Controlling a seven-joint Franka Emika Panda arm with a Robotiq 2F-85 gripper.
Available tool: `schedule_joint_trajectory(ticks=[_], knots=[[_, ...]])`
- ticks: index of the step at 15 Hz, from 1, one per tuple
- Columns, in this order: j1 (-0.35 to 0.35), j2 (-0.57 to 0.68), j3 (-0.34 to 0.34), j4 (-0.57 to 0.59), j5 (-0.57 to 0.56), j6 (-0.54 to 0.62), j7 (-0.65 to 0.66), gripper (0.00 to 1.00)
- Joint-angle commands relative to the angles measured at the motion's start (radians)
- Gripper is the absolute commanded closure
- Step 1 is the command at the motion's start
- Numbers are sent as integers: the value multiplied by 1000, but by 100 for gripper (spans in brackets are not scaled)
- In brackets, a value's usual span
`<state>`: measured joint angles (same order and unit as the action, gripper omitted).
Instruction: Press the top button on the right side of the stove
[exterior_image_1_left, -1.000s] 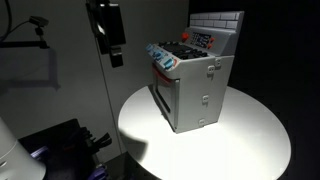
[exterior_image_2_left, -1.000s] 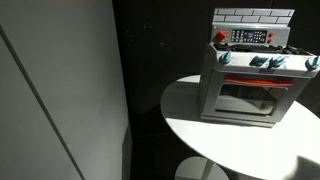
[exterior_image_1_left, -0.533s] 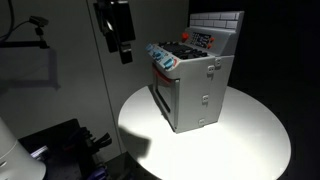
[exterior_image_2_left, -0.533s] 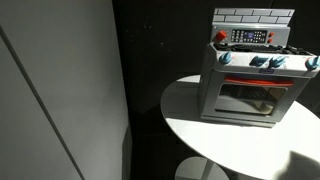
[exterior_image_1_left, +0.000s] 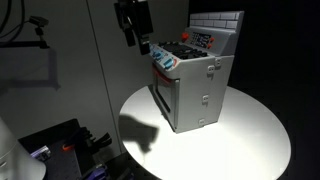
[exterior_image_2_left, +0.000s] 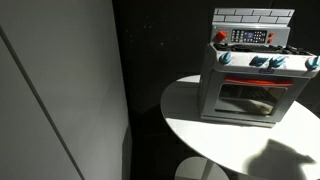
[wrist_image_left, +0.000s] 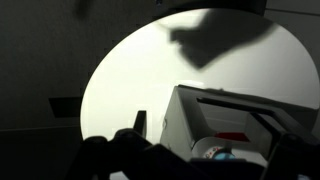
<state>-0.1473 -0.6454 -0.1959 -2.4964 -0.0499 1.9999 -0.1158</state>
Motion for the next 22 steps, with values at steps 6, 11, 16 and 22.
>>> schedule_joint_trajectory(ticks=[6,11,16,22], knots=[[-12,170,96,99,-7,170,194,0],[-24,258,121,142,-27,261,273,0],[-14,262,113,130,-22,280,265,0],[-18,281,121,149,-30,294,293,0]])
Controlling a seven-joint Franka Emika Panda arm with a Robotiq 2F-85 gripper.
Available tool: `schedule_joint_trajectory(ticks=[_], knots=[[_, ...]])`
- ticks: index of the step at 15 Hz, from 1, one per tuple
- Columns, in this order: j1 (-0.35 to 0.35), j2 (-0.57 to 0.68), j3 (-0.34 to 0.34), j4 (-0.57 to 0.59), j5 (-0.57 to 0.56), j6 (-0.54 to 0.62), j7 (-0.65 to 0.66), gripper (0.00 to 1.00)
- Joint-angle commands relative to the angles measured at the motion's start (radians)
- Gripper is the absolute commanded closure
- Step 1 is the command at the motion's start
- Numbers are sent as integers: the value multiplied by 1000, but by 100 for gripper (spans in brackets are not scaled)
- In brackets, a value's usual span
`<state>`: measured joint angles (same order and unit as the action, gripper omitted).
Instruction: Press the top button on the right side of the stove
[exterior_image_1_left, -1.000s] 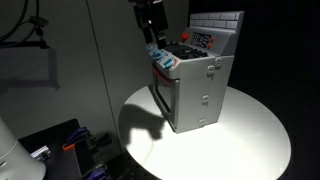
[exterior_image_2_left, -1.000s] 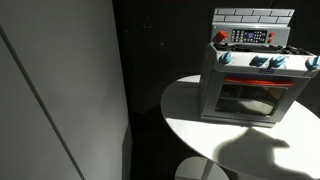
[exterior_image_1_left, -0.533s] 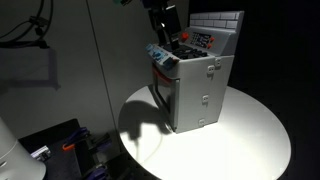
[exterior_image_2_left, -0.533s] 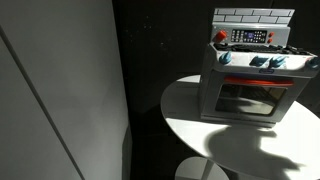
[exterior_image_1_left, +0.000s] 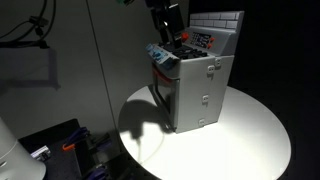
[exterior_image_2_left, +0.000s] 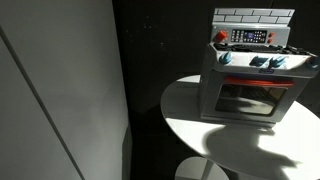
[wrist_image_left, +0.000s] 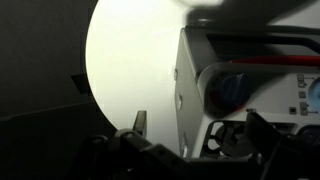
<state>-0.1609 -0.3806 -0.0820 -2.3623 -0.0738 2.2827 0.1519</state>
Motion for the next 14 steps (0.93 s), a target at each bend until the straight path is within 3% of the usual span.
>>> schedule_joint_trajectory(ticks=[1,14], knots=[[-7,28,10,22,-9,19,38,0],[-3,237,30,219,-25,69,222,0]])
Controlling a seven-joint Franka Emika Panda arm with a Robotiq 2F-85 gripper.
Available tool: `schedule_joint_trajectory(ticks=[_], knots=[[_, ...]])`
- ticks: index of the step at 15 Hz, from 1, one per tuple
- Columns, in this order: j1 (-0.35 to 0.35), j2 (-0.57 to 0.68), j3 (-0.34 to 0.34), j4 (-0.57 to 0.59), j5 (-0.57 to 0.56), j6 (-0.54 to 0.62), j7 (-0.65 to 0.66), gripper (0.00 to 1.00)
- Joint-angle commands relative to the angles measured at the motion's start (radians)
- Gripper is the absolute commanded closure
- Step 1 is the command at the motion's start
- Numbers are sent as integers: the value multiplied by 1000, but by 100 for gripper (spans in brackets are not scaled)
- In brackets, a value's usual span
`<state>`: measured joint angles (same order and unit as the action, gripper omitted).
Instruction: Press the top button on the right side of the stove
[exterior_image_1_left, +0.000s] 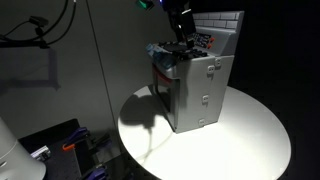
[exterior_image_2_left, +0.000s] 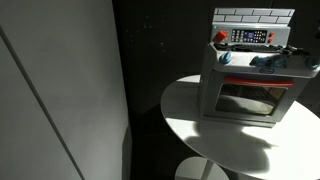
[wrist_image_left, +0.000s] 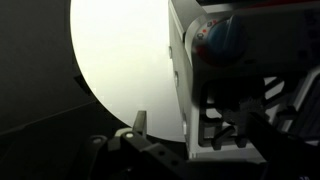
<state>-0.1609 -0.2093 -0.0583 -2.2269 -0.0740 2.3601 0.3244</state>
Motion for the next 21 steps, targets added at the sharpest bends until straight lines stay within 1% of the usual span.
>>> schedule_joint_trajectory(ticks=[1,5,11,16,21], knots=[[-1,87,6,106,-27,-8,57,0],[11,173,1,191,-46,-9,92,0],[48,294,-9,319,-57,-5,130,0],[80,369,-23,423,-58,-2,155,0],[100,429,-43,498,-56,-7,174,0]])
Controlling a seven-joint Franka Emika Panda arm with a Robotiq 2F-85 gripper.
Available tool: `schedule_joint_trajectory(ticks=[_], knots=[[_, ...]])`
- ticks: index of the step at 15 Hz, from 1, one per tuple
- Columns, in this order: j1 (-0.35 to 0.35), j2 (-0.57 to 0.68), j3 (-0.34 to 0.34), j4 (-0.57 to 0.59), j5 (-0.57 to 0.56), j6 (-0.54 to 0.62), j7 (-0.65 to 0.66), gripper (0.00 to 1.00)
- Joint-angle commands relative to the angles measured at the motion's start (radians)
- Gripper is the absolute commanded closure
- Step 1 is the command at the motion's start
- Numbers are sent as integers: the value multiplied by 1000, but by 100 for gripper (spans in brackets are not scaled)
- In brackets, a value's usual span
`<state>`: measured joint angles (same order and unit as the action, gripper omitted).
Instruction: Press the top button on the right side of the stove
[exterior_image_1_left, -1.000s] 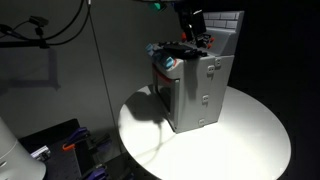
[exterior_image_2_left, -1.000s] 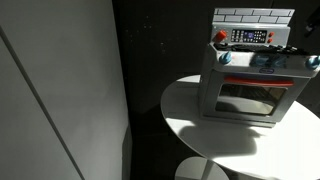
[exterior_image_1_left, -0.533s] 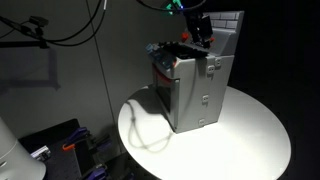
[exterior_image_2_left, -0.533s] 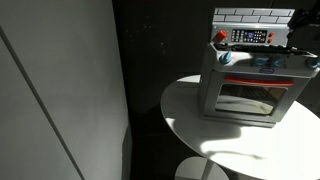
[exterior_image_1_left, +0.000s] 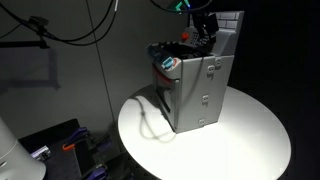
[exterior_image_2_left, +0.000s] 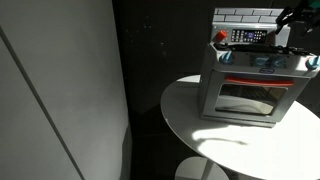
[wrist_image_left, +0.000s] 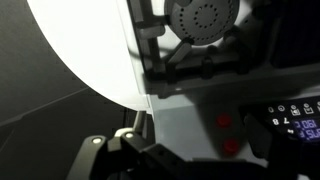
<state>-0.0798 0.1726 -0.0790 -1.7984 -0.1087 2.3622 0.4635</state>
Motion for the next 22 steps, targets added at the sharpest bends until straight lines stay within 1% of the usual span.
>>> schedule_joint_trajectory(ticks=[1,10,22], knots=[[23,56,-27,81,-20,-10,37,0],[44,118,-58,145,-20,-17,55,0],[46,156,-77,193,-17,-20,61,0]])
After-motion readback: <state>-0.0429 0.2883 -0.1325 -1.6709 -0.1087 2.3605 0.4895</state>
